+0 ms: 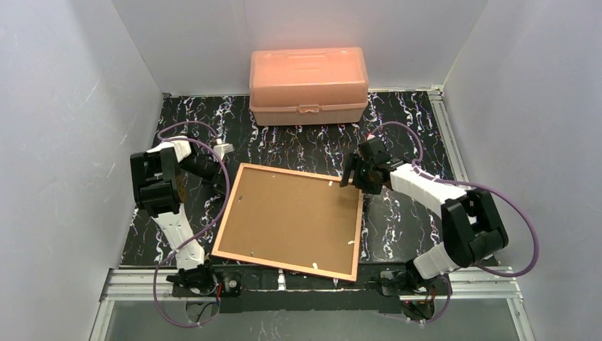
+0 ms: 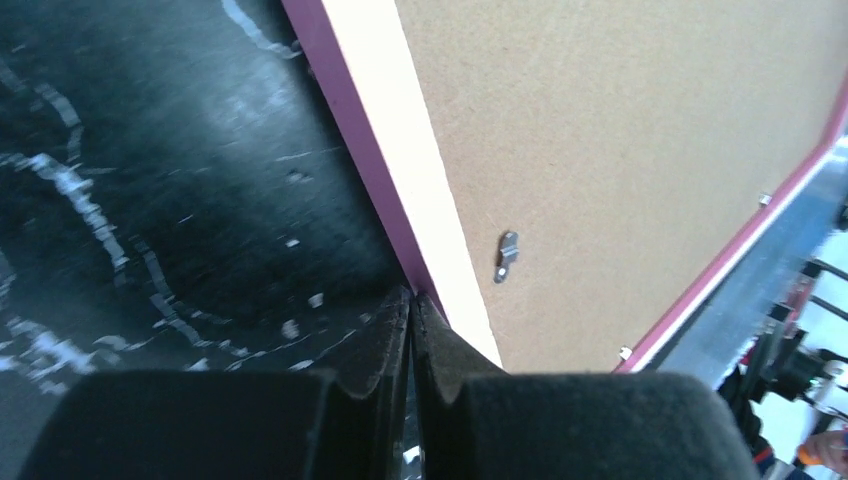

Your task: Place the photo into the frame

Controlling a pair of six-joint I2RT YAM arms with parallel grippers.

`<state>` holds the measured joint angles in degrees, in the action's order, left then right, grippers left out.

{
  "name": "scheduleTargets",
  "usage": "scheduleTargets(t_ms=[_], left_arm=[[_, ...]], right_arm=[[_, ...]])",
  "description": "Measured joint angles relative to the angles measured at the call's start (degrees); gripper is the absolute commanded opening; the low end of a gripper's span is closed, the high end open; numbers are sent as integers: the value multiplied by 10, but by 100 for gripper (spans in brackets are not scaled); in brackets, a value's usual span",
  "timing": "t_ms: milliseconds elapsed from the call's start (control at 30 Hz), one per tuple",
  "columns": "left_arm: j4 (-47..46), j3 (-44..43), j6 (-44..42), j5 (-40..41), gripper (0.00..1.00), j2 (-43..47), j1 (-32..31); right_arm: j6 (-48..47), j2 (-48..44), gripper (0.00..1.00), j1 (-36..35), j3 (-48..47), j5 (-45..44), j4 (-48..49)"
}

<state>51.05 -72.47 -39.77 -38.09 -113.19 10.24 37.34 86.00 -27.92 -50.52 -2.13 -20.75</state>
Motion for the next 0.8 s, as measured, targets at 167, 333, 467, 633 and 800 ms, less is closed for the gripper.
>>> scheduleTargets(t_ms=[167,333,467,633,800], left_arm=[[25,-11,15,-45,7,-1,-12],[68,-35,12,-67,18,-1,3],[97,-31,4,-83,22,3,30],[107,6,0,-91,24,3,31],[105,25,-1,-91,23,1,29]], right_arm=[[2,-44,89,-20,-37,-22,17],[28,-30,90,-122,-85,-31,62],[65,44,89,-218,-118,-12,141],[99,174,88,-279,-180,12,224],[133,250,87,-294,-226,37,273]])
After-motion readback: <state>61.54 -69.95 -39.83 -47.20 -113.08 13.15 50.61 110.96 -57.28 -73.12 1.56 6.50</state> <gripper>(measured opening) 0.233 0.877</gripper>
